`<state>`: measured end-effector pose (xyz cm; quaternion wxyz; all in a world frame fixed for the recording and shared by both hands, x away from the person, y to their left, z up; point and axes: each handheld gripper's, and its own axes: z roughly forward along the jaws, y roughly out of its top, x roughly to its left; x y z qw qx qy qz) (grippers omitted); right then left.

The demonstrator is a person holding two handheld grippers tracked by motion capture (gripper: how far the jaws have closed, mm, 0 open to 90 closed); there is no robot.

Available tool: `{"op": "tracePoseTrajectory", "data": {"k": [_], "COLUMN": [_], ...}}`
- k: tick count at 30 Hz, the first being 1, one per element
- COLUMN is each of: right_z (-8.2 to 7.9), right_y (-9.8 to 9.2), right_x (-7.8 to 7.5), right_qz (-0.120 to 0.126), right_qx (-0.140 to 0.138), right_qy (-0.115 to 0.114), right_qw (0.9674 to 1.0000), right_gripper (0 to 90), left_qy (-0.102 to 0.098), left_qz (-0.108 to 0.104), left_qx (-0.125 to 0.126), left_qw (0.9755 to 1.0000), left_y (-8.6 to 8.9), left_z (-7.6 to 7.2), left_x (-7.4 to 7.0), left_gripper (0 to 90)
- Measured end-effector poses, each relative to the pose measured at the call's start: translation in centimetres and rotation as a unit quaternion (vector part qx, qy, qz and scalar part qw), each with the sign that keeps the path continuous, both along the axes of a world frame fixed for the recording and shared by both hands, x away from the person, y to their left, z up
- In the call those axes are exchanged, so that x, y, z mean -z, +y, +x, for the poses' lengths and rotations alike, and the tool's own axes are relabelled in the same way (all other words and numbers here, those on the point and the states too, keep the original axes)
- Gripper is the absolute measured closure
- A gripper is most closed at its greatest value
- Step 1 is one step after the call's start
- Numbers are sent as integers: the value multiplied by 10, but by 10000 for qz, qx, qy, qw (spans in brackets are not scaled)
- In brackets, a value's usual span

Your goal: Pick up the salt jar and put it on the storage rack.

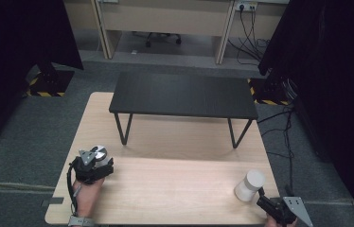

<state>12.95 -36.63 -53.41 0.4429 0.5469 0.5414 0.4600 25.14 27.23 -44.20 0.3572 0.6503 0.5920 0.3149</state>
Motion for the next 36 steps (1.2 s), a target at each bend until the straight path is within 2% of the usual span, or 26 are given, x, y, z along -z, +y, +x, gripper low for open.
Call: {"op": "tracePoseTrajectory", "data": {"k": [10,19,28,36], "right_z": [0,0,1,1], "right_y": [-1,-1,-1,0], "right_x": [0,-1,-2,-2], "right_qz": [16,-4,-31,-47], "right_qx": [-9,-23,-22,-14], "right_qy": [-11,20,47,47], "right_qw": [10000,10000,10000,10000], "right_gripper": [2,2,2,3], "left_qy": [-8,34,44,33], "left_qz": [-1,-39,53,41], "left_qx": [21,44,60,-8], "left_qw": [10000,10000,10000,10000], "left_y": [1,2,-1,-4], "left_z": [2,2,3,2], "left_x": [0,0,-1,-1], "left_gripper": [236,292,308,310]}}
